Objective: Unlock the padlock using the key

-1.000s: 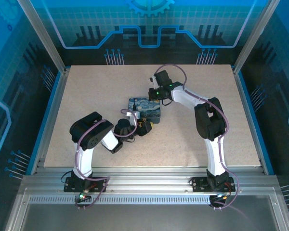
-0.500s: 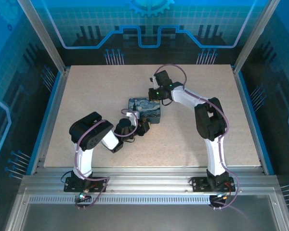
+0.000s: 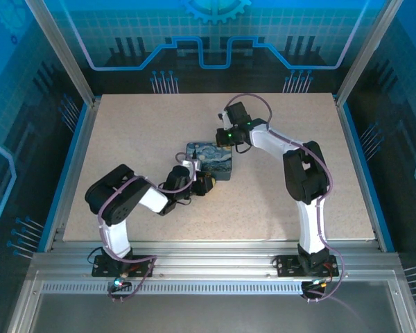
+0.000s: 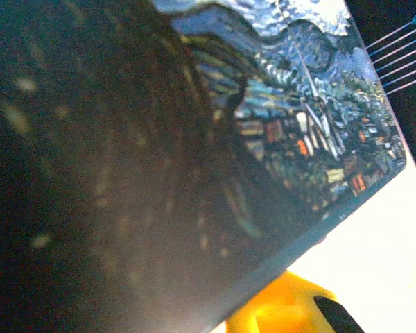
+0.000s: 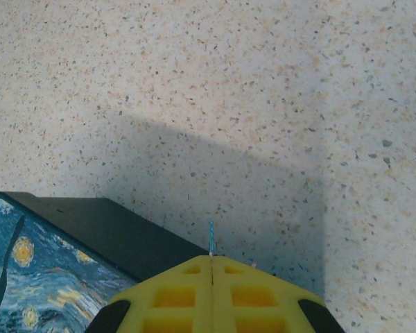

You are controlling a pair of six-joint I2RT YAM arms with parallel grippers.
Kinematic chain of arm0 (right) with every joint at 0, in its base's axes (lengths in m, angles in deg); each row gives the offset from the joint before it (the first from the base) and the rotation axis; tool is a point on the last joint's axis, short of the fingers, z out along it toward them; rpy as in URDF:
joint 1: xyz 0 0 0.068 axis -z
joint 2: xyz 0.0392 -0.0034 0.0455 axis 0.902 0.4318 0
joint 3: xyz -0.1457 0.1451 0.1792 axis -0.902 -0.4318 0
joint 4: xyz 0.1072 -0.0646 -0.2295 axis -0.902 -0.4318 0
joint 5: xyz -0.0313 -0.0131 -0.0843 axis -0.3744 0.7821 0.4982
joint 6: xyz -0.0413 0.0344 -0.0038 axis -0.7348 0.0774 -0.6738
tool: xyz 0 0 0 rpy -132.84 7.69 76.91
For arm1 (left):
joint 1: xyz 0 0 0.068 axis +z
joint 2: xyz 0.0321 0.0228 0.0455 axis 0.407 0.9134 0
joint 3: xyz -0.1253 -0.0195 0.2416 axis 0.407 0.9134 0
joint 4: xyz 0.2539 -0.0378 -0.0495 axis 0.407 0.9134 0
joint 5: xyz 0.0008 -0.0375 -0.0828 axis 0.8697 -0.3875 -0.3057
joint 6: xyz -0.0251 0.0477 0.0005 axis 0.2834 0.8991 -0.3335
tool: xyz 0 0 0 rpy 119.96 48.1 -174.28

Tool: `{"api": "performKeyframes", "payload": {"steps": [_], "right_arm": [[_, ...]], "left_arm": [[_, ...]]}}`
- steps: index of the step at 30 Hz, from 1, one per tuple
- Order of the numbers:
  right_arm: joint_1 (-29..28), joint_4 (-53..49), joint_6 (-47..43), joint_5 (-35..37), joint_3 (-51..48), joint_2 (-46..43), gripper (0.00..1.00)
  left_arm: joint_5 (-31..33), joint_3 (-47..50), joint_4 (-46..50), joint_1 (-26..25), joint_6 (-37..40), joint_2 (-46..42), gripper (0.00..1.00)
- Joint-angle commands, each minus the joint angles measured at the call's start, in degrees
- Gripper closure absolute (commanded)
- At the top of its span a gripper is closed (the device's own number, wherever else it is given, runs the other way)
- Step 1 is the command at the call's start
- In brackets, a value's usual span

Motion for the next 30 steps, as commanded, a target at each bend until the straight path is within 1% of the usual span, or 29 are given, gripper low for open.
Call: {"api": "performKeyframes", "payload": {"steps": [1,11,17,21,30], "right_arm": [[1.7,-3.2,0.4,-1.3,-2.2,-2.4,1.00],[5.8,-1.0,0.8,-1.4,-7.2,-7.8,1.00],[7.5,1.9,2.5,-2.4,-14.2,-14.0,1.00],[7.4,4.4,3.4,-2.9,-20.4,-19.6,1.00],[7.0,9.0,5.9,-6.1,-33.7,-32.0,1.00]], "left_arm": [[-3.5,-3.3,13.9,0.7,4.0,-3.2,0.96],[-11.3,-10.1,31.7,3.2,8.8,-6.8,0.98],[-13.8,-12.7,36.7,3.9,10.0,-8.0,1.00],[-14.4,-13.5,36.7,4.1,8.4,-8.1,1.00],[-14.8,-14.0,28.9,3.9,0.9,-5.3,1.00]]}}
